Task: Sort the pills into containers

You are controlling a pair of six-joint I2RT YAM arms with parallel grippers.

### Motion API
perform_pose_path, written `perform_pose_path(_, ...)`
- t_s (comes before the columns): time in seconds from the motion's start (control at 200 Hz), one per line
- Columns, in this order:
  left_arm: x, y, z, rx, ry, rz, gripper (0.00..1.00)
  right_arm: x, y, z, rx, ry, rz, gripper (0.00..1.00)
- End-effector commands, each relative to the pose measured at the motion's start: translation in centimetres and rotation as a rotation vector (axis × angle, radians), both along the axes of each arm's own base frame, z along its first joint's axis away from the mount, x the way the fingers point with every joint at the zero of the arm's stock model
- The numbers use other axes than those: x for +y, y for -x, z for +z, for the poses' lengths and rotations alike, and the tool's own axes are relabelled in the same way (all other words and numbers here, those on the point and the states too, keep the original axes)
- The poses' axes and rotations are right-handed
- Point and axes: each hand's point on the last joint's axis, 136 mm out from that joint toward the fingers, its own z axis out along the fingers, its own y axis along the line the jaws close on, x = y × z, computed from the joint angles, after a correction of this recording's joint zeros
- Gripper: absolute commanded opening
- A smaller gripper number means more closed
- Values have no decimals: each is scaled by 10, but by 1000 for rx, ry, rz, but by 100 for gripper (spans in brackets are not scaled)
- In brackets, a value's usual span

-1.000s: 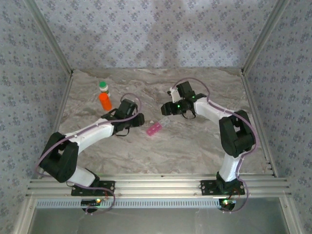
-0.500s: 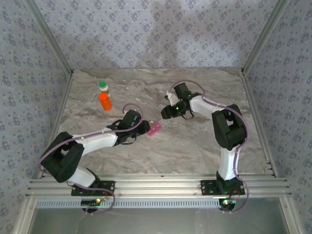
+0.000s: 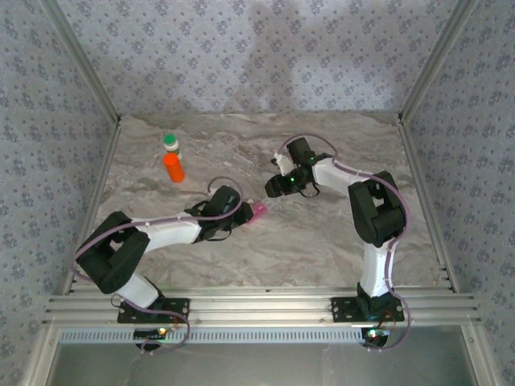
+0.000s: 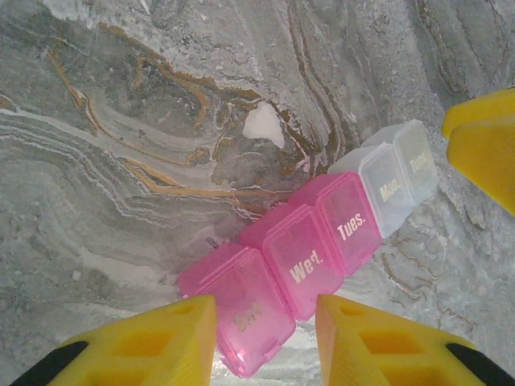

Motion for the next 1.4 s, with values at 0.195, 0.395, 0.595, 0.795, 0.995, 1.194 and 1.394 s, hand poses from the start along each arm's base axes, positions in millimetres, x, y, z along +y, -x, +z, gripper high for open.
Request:
perform_pose_path(0.195, 10, 3, 3, -16, -50, 50, 39, 0, 12, -24, 76, -17, -15, 54)
perform_pose_path(0.395, 16, 7, 9, -34, -62, 67, 41, 0, 14, -28, 84, -15, -12, 53)
perform_pose_path(0.595, 5, 10, -2, 1, -8, 59, 41, 1, 19, -29, 103, -32, -33, 49)
perform_pose_path(0.795, -2, 2, -3, -15, -18, 52, 41, -9, 26, -27, 121, -67, -188, 42)
perform_pose_path(0.995, -15, -12, -10, -23, -50, 24, 41, -10, 41, -18, 73, -103, -348, 40)
perform_pose_path(1.194, -11, -29, -9, -62, -138, 8, 41, -30, 39, 0, 0, -88, -445, 45)
perform_pose_path(1.394, -17, -37, -10, -61, -124, -48, 41, -45, 32, 1, 13, -86, -454, 53)
